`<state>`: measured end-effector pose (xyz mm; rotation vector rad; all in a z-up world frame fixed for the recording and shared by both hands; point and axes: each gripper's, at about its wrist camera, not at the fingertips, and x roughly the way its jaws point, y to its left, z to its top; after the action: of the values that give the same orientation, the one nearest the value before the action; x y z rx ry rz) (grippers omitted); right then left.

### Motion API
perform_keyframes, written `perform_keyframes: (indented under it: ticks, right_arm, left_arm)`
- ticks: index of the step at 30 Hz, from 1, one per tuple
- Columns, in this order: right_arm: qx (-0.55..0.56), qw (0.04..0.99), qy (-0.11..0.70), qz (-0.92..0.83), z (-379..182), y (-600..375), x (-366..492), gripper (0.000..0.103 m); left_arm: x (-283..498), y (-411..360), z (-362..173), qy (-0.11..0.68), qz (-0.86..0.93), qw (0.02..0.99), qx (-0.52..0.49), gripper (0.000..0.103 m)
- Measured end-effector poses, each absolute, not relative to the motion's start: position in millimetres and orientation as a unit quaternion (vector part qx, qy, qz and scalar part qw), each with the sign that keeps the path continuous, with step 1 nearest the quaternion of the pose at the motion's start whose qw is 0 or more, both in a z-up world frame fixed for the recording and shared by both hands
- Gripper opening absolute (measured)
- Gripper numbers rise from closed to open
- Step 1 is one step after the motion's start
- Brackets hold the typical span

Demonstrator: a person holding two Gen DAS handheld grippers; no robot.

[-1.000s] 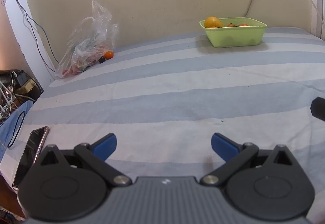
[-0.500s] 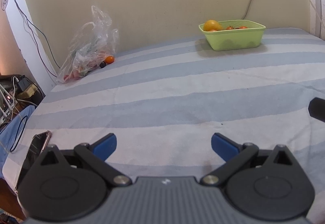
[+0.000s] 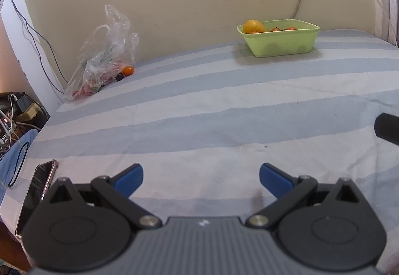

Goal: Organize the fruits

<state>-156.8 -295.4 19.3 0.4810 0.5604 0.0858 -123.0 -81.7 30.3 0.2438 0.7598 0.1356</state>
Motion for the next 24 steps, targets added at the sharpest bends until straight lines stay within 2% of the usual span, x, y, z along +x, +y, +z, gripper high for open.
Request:
perform_keyframes:
  ticks: [24]
  right_arm:
    - [0.238, 0.932, 0.272, 0.038, 19.3, -294.8, -159.0, 0.103]
  left_arm:
    - [-122.9, -83.7, 29.9, 0.372, 0.068, 0.917, 0.122, 0.103]
